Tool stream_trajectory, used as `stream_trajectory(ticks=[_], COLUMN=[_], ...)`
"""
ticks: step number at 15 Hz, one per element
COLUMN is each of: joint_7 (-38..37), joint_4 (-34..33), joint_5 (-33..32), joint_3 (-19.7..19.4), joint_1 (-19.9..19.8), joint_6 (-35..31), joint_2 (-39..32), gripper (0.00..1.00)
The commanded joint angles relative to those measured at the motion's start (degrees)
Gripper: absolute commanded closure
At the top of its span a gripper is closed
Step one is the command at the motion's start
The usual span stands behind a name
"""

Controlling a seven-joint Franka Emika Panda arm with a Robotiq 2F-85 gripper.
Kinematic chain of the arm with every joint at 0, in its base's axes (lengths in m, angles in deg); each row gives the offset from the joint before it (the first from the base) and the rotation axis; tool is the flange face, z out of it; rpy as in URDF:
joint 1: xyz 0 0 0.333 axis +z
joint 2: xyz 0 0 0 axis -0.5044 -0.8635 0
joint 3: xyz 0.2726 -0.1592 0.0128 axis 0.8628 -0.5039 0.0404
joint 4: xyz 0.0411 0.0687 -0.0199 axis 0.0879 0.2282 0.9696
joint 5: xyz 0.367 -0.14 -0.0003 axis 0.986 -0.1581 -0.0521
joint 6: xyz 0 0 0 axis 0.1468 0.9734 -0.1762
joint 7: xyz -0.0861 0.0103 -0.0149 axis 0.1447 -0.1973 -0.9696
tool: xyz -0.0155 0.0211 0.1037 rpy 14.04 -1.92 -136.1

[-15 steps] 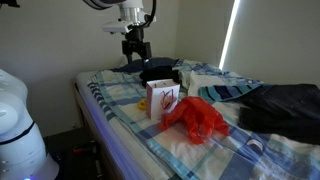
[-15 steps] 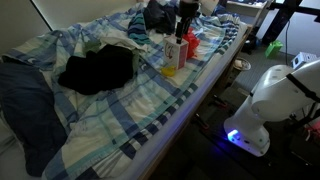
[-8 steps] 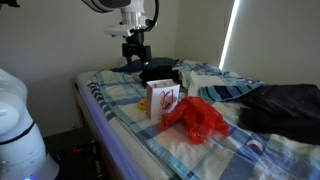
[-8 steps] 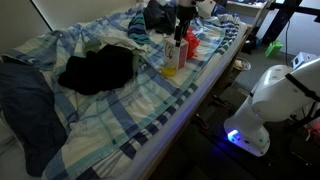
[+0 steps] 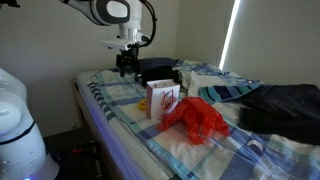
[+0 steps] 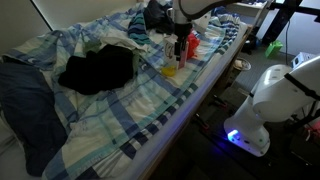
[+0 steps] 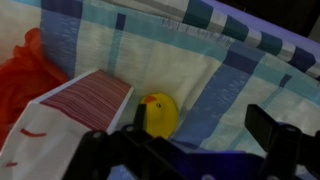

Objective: Pick up the rubber duck and put it in the gift bag

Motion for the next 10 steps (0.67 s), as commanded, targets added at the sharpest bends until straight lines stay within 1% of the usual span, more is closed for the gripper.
stream_trajectory(ticks=[1,5,10], joint_7=[1.92,0.74,1.40], joint_4=[2.76,5.29,6.57], joint_5=[-0.05,-2.54,-3.65], joint_3=[0.71,1.07,0.92], joint_1=[-0.37,-1.21,-1.16], joint_6=[-1.82,-4.94,-9.09], joint_2=[-0.55,-1.12,-1.70], gripper=[0.00,0.00,0.00])
